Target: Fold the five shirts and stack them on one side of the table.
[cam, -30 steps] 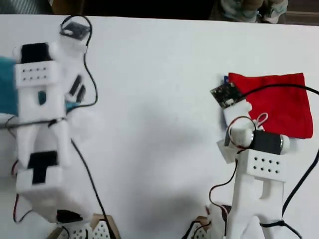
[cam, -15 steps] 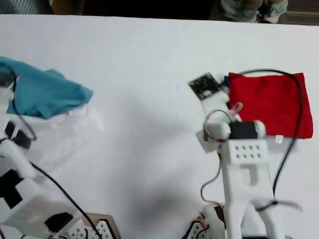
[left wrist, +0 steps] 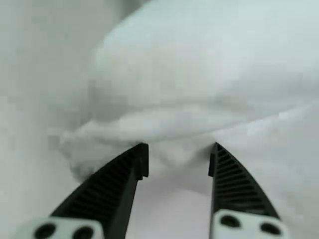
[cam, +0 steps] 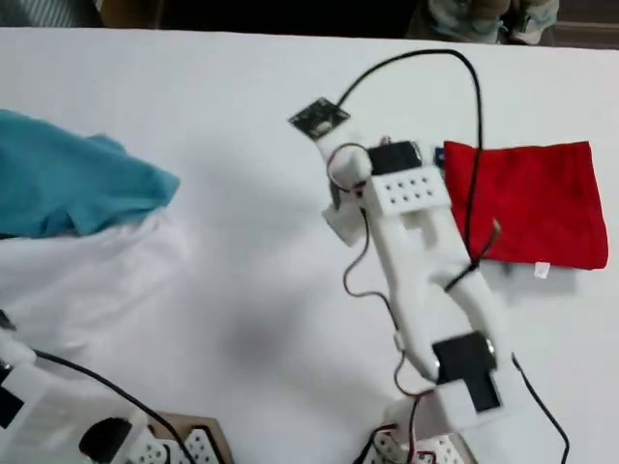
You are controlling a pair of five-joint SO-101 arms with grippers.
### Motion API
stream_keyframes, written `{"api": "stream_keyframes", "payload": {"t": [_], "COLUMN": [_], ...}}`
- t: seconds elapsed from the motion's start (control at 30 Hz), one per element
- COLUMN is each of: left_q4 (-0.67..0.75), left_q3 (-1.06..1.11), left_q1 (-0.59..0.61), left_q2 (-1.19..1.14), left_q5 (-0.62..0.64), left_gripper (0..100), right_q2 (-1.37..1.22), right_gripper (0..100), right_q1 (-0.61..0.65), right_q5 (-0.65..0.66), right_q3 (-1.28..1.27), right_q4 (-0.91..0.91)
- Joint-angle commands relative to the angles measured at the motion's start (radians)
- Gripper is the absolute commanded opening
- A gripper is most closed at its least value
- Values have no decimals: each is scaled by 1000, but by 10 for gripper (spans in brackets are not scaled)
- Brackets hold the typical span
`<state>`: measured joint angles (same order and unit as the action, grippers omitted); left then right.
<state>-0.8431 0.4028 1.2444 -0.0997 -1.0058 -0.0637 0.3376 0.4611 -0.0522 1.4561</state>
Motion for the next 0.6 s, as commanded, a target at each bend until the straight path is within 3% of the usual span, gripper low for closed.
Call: {"api": "stream_keyframes", "payload": {"t": [0.0,0.17,0.27,0.47,0.57], "left_q4": [189,325,373,330,238], "left_q3": [4,1,1,-7,-79], "left_q1": [84,169,204,199,198], "left_q2": [51,54,58,63,80], "left_q5": [-9,2,81,152,282], "left_gripper": [218,218,218,218,220], "right_q2": [-45,-119,-186,-318,-395], "right_gripper": [190,190,191,191,191], "right_q1": [15,104,176,343,401], "right_q5": [-9,-9,-11,-9,-9], "right_q3": [89,189,259,388,456], "right_q4": [5,1,-44,-68,-104]}}
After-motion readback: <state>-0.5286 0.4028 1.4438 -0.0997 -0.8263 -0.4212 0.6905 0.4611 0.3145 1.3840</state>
